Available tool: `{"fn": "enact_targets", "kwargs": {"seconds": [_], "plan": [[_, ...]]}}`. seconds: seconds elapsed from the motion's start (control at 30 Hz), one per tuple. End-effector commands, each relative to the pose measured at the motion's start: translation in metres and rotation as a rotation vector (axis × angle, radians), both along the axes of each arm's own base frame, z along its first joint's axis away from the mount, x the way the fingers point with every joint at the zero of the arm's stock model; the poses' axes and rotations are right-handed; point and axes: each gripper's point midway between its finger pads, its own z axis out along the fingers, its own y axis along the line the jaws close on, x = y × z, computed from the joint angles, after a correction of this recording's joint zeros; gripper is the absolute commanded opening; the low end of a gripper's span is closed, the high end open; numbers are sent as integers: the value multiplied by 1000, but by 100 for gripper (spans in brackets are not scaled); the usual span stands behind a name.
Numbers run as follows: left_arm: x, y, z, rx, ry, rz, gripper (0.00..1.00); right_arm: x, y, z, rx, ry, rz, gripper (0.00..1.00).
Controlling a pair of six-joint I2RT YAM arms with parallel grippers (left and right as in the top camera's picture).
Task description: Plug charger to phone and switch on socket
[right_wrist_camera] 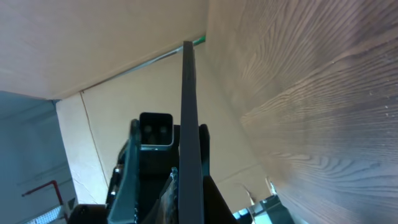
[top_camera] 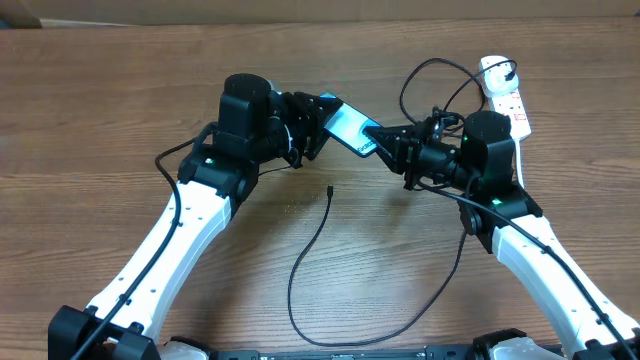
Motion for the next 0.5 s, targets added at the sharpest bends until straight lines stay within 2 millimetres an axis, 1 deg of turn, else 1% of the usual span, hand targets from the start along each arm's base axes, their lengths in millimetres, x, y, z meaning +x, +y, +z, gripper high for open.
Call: {"fn": "enact_targets", "kwargs": {"seconds": [0.0, 0.03, 0.13, 0.3, 0.37, 0.43, 0.47], "plan": [[-4, -5, 0, -38, 39, -14, 47, 1, 1, 13, 18, -20, -1, 4], [-4, -5, 0, -38, 39, -14, 47, 1, 2, 13, 20, -23, 2, 4], [-4, -5, 0, -40, 40, -17, 39, -1, 3, 14, 30, -13, 14, 4], [-4, -5, 0, -40, 40, -17, 39, -5, 6, 16, 58, 17, 32, 4], [-4, -5, 0, -39, 40, -16, 39, -7, 8, 21, 68, -3, 52, 4], [-4, -5, 0, -39, 40, -17, 42, -9, 14, 29, 80, -41, 71, 4], [-4, -5, 0, -39, 40, -17, 42, -9, 15, 29, 80, -43, 74, 4]]}}
